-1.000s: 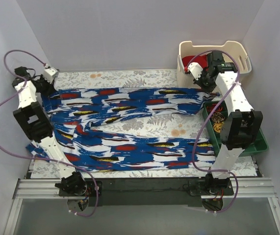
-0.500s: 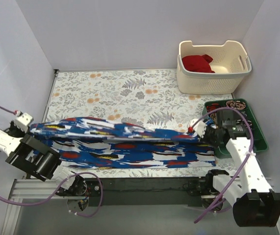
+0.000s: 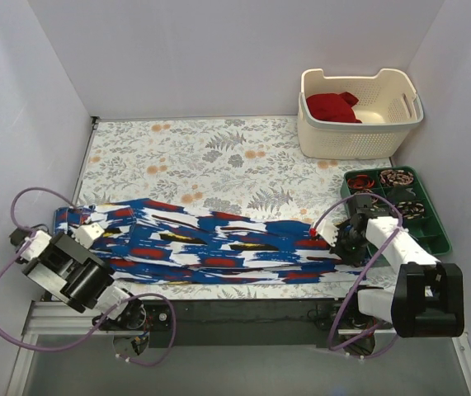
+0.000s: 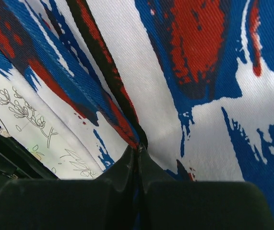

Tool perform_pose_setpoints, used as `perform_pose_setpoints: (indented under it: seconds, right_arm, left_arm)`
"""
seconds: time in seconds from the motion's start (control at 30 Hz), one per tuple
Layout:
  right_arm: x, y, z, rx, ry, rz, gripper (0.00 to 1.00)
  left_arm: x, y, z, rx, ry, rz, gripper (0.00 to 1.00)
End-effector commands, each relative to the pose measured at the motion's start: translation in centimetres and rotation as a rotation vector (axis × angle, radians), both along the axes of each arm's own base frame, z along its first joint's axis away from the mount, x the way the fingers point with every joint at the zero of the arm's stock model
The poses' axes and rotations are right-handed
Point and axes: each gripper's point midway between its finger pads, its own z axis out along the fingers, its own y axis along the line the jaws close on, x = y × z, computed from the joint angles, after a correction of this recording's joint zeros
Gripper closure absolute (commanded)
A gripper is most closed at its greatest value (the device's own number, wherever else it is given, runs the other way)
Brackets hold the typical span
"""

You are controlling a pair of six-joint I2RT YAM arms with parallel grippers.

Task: Fold and stack the mixed laundry pile
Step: Fold the trousers at the center of the board.

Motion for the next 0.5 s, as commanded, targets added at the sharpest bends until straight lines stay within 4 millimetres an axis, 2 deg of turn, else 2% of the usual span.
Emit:
perform_pose_setpoints:
  seconds: [0.0,0.03,0.1,0.13,0.2,0.23,0.27,0.3,0.33,0.4,0.43,0.47]
  right_arm:
    - [1.2,-0.5,0.4,-0.054,-0.004,0.103,0.99]
    - [1.4,-0.3,0.6,-0.050,-0.003,0.099,0.99]
    - [1.6,0.3,0.7,-0.041,0.009,0.090,0.99]
    - [1.7,0.4,0.7,-0.038,0.013,0.089,0.99]
    - [2.3,0.9,0.7,-0.033,0.023,0.082,0.99]
    - [2.5,1.1,0.8,-0.029,0.025,0.075,0.99]
    - [3.3,1.5,1.2,-0.020,0.017,0.069,0.99]
    - [3.5,2.0,1.1,-0.004,0.036,0.049,0.99]
    - [3.7,2.3,1.3,0.003,0.042,0.043,0.99]
    - [4.3,3.0,2.0,0.022,0.046,0.039,0.99]
    - [4.5,3.0,2.2,0.022,0.045,0.038,0.99]
    - [4.4,3.0,2.6,0.023,0.050,0.038,0.99]
  left_arm:
    - [4.6,-0.1,-0.2,0.067,0.016,0.040,1.00]
    - [6.0,-1.3,-0.8,0.056,0.034,0.007,1.00]
    - [8.7,-0.7,-0.5,0.081,0.016,0.031,1.00]
    - [9.5,-1.3,-1.8,0.046,0.063,0.053,1.00]
    - [11.5,-1.0,-2.4,0.028,0.077,0.101,1.00]
    - [13.5,0.5,-1.2,0.037,0.055,0.179,1.00]
    - [14.4,0.2,-2.7,0.008,0.092,0.194,1.00]
    - [15.6,0.7,-2.4,-0.003,0.079,0.219,1.00]
    - [18.0,1.3,-0.8,-0.025,0.022,0.238,1.00]
    - [19.1,1.3,-0.6,-0.066,0.027,0.232,1.00]
    - [20.3,1.9,0.9,-0.062,-0.011,0.224,1.00]
    - [20.6,1.5,1.4,-0.081,-0.018,0.200,1.00]
